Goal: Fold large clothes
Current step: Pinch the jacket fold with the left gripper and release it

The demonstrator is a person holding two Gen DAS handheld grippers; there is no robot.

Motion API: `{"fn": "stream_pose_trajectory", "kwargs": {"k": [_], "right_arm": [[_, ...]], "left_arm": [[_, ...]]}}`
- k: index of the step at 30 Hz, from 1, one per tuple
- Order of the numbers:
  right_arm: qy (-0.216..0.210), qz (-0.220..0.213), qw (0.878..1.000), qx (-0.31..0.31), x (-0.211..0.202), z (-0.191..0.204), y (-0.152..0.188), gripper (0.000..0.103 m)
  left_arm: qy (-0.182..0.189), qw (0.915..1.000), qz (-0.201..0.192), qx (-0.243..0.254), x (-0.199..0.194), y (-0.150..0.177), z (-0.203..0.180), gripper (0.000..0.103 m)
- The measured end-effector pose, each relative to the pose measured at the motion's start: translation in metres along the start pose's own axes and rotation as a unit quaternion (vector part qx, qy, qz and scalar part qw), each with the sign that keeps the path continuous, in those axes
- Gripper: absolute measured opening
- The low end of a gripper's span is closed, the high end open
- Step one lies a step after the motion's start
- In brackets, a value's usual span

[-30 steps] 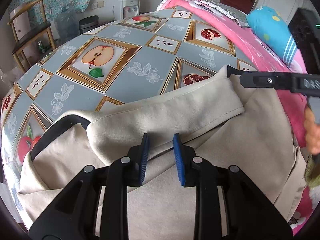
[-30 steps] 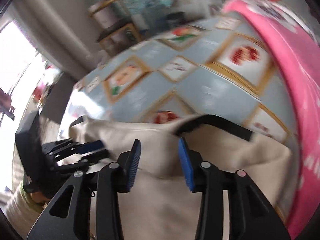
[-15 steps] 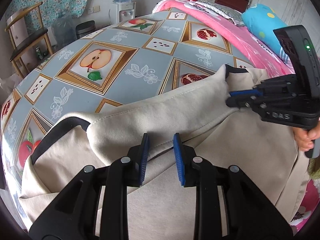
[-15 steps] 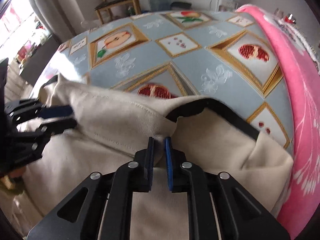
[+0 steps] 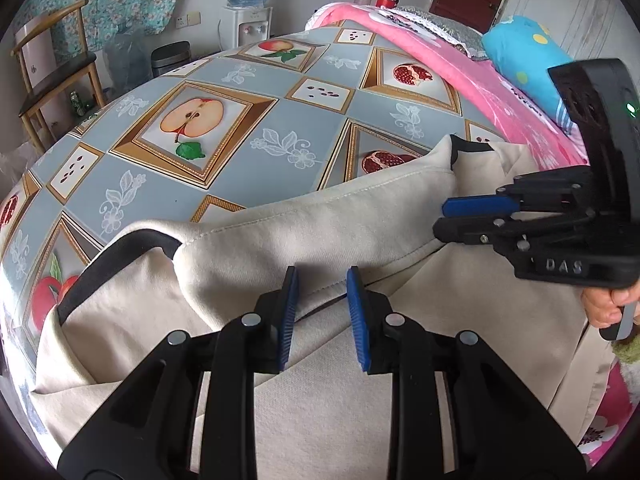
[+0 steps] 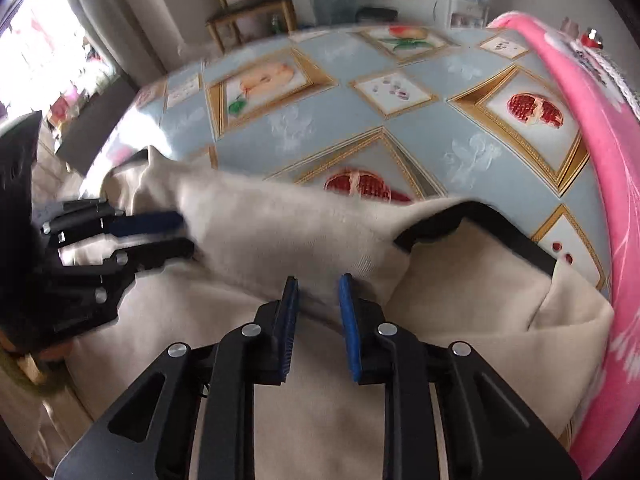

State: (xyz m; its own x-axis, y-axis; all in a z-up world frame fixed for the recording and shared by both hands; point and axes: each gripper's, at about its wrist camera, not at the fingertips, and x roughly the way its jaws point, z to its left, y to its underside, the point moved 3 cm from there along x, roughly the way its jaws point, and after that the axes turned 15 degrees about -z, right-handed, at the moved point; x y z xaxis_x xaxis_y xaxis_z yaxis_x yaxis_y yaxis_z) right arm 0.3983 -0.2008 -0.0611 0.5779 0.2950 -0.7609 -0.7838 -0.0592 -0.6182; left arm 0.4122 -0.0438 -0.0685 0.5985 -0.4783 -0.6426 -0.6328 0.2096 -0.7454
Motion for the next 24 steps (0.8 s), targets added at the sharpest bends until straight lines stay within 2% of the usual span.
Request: {"fn": "stream_pose_trajectory", "kwargs": {"k": [2,5,6,8,9,12,15,18,20,24], "right_arm": [[0.009,-0.012,1.000,-0.009,-0.007,0.008,-0.003,0.021],[-0.040,-0.038,0.998,-0.020,-0.013,0.035,-0.006,0.021],[-0.048,-0.037,0.998,-0.019,-0.009,0.038,-0.006,0.021],[-0.047,-0.009,0.999,-0.015,0.015,0.041,0.001,0.021],[-0.049,-0.021,0.999,-0.012,0.016,0.040,0.000,0.021],[-0.052,-0.012,0.999,-0.003,0.016,0.037,-0.001,0.021],[-0.049,-0.014,0.999,-0.015,0.015,0.041,-0.001,0.021],[-0.048,-0.011,0.999,-0.012,0.017,0.040,-0.002,0.021],[-0.050,-0.010,0.999,-0.009,0.015,0.039,-0.002,0.021],[-0.050,-0.009,0.999,-0.012,0.016,0.039,-0.003,0.021]], "left_arm": [[0.006,1.0000,-0.003,-0.001,-0.001,0.000,0.001,0.025],[0.018,0.9997,-0.010,-0.012,-0.001,0.001,0.005,0.025],[0.021,0.9996,-0.011,-0.016,-0.001,0.001,0.006,0.025],[0.021,0.9995,-0.010,-0.023,-0.002,0.001,0.008,0.025],[0.016,0.9996,-0.008,-0.023,-0.003,0.000,0.008,0.025],[0.004,0.9996,-0.001,-0.028,-0.015,0.002,0.016,0.025],[-0.012,0.9992,0.005,-0.038,-0.022,0.007,0.035,0.012],[-0.042,0.9983,0.007,-0.041,-0.016,0.003,0.050,0.010],[-0.047,0.9975,0.005,-0.053,-0.009,0.000,0.058,0.003],[-0.054,0.9977,0.000,-0.041,-0.005,-0.002,0.060,0.002]]}}
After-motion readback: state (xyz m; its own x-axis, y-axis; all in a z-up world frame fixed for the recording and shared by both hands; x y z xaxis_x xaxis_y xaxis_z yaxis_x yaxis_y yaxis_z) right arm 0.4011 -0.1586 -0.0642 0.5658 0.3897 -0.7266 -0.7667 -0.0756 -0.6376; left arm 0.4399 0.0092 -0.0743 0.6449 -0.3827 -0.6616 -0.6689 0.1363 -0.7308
